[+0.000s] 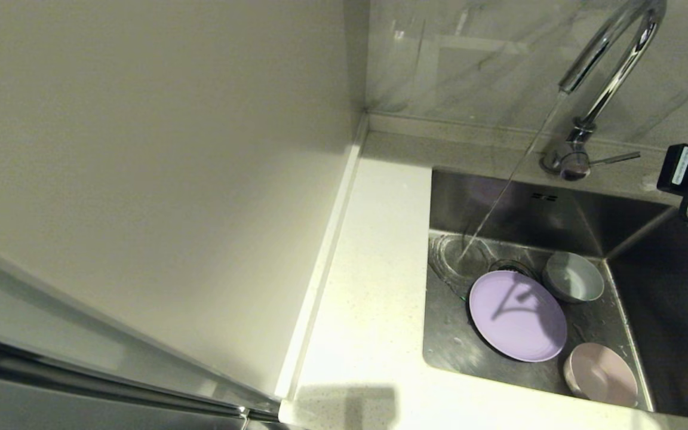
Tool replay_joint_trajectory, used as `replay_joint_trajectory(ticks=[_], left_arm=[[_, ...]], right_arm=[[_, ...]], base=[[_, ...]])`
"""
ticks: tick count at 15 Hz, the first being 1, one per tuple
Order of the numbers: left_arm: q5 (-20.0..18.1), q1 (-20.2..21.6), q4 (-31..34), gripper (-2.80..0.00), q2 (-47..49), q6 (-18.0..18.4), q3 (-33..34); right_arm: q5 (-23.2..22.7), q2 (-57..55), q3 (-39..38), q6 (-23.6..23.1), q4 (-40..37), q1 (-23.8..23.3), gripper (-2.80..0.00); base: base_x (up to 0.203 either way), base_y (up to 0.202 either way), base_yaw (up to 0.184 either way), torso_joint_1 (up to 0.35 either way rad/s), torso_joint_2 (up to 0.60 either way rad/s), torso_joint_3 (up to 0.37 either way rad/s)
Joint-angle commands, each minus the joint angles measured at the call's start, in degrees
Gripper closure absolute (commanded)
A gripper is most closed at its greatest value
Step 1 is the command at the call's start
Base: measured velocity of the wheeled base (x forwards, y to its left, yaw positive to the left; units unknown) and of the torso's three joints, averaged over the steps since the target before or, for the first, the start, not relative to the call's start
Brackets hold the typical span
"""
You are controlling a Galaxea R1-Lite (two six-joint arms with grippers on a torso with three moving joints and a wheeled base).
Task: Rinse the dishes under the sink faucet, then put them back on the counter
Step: Wait for the water to rinse the bowl
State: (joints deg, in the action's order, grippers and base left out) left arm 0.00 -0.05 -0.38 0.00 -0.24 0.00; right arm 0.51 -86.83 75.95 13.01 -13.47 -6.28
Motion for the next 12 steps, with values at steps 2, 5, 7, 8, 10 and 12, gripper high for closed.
replay_joint_trajectory(ticks=[2, 5, 7, 8, 10, 12], left_arm=[[0.00, 0.03, -0.03, 0.00, 0.00, -0.02, 0.18], [0.00, 0.05, 0.03, 0.00, 0.00, -0.02, 0.18], [0.00, 0.00, -0.02, 0.00, 0.00, -0.02, 0.10], [0.00, -0.03, 0.03, 0.00, 0.00, -0.02, 0.18], [0.00, 0.05, -0.06, 0.00, 0.00, -0.02, 0.18], [0.00, 0.05, 0.00, 0.00, 0.00, -0.02, 0.18]], right_arm=[[-0.05, 9.05, -10.56, -3.03, -2.76, 1.03, 0.00], [0.55, 22.25, -25.30, -9.33, -4.49, 3.66, 0.00], [0.98, 32.36, -32.80, -11.66, -4.89, 4.78, 0.00], [1.12, 37.88, -35.85, -12.25, -5.04, 5.39, 0.00], [1.49, 48.28, -40.57, -12.89, -5.23, 6.90, 0.00], [2.04, 57.78, -45.27, -13.30, -5.60, 7.75, 0.00]], base=[[0.000, 0.000, 0.000, 0.000, 0.00, 0.000], [0.000, 0.000, 0.000, 0.000, 0.00, 0.000], [0.000, 0.000, 0.000, 0.000, 0.00, 0.000], [0.000, 0.000, 0.000, 0.000, 0.00, 0.000], [0.000, 0.000, 0.000, 0.000, 0.00, 0.000], [0.000, 0.000, 0.000, 0.000, 0.00, 0.000]])
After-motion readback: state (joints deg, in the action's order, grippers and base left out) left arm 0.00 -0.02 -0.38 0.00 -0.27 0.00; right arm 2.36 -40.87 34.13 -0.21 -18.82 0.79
